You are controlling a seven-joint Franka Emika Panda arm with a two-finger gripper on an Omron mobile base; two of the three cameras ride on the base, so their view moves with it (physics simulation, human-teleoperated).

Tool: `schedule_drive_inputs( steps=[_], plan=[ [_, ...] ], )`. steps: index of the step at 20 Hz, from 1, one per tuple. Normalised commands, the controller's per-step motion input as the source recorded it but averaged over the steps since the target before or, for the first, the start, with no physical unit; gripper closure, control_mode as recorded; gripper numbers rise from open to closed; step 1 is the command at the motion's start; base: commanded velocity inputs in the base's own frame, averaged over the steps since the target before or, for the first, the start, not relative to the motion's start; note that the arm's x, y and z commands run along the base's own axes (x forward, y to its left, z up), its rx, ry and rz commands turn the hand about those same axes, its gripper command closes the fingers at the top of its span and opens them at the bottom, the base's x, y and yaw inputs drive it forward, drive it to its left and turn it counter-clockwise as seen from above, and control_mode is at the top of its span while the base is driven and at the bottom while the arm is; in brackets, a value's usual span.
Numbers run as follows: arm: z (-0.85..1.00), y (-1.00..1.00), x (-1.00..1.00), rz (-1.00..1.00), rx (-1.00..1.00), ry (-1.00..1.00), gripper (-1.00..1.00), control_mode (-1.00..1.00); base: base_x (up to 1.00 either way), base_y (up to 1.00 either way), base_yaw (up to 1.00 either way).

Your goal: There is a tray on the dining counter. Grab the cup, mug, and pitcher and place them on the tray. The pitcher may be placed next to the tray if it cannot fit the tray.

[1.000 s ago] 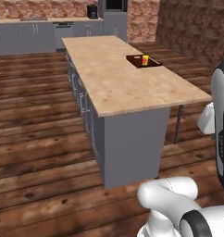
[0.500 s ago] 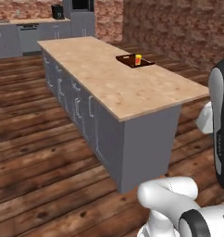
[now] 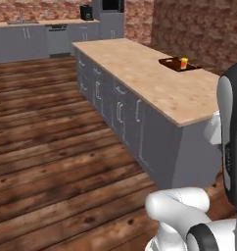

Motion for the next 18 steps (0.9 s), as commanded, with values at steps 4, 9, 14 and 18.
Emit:
schedule_drive_inputs(
  steps=[4, 9, 14, 18],
  plan=[
    [0.0, 0.0, 0.0, 0.0, 0.0, 0.0, -1.0, 1.0, 0.64, 0.46, 0.37],
    [0.0, 0.0, 0.0, 0.0, 0.0, 0.0, -1.0, 1.0, 0.82, 0.19, 0.24],
    [0.0, 0.0, 0.0, 0.0, 0.0, 0.0, -1.0, 1.0, 0.94, 0.2, 0.1],
    [0.0, 0.0, 0.0, 0.0, 0.0, 0.0, -1.0, 1.0, 0.89, 0.47, 0.07]
  ],
)
